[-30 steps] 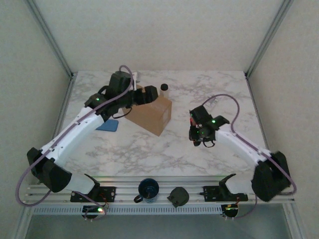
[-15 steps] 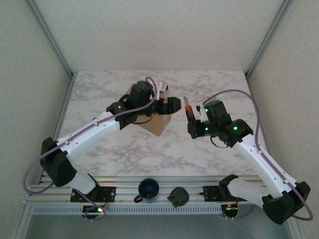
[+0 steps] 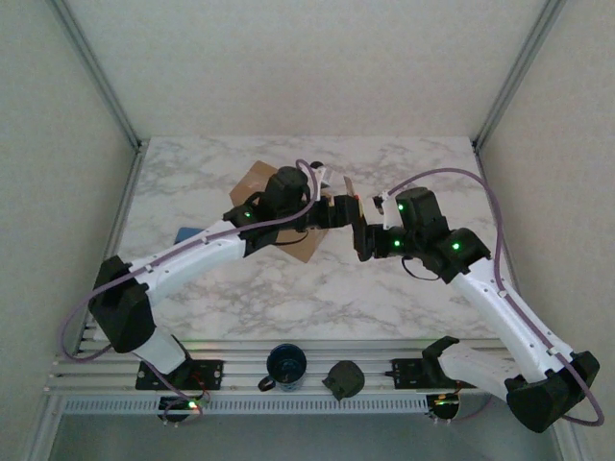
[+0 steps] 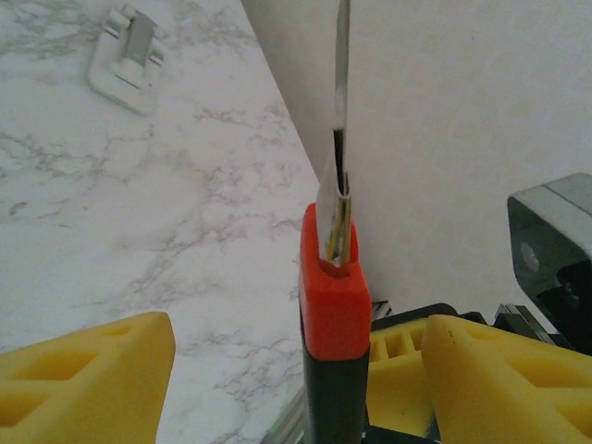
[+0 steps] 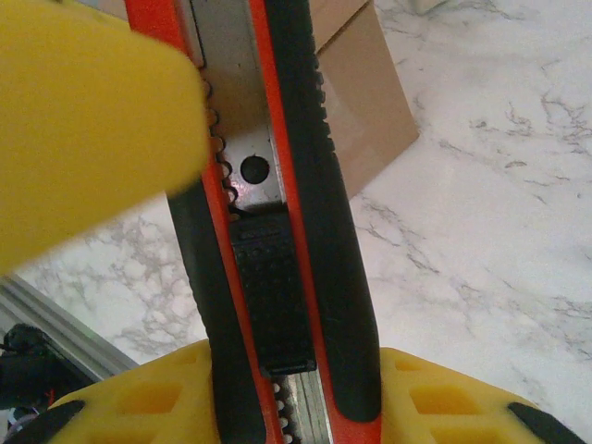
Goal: Unpack the express box
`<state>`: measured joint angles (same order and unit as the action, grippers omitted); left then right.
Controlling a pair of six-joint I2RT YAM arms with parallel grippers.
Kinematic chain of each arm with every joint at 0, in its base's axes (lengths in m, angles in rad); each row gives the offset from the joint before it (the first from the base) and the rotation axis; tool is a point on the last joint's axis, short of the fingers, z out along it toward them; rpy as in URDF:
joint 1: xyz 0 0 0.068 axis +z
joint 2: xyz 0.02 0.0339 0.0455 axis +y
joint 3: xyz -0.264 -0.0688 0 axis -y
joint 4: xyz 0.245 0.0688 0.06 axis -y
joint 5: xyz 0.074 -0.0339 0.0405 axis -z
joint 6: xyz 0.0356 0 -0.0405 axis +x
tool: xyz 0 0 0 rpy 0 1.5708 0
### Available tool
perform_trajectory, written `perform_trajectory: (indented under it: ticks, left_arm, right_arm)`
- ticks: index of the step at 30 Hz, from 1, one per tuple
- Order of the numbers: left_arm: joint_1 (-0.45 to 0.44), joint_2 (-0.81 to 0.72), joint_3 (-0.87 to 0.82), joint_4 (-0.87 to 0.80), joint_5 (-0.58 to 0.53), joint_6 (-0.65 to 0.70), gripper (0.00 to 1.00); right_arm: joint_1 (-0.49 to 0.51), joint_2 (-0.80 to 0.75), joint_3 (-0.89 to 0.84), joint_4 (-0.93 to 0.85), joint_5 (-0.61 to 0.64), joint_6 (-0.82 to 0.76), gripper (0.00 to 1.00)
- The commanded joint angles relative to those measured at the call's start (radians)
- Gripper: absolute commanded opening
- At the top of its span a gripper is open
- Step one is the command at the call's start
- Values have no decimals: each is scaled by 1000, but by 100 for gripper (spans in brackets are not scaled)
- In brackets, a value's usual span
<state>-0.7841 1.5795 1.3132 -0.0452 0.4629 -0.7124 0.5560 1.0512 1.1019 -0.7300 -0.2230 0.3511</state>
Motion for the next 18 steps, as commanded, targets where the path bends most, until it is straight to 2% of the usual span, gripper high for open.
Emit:
perform_trajectory:
  ticks: [1,14,16,17,18]
  left_arm:
    - [-17,16,8,48,37,-19,68]
    - [-21,29,26,22,5,-5,38]
    - [-21,30,32,10,-3,3,39]
    - [-21,30,36,3,-8,9,44]
    - [-21,31,41,-6,-13,14,54]
  right_arm:
    - [-4,5,33,54,-34,4,24]
    - [-5,-5,18,48,-43,-14,24]
    - [-5,-9,12,43,-44,-22,24]
    - [-5,-13,10,39,-48,-26,24]
    - [-5,-13,8,35,-52,-30,24]
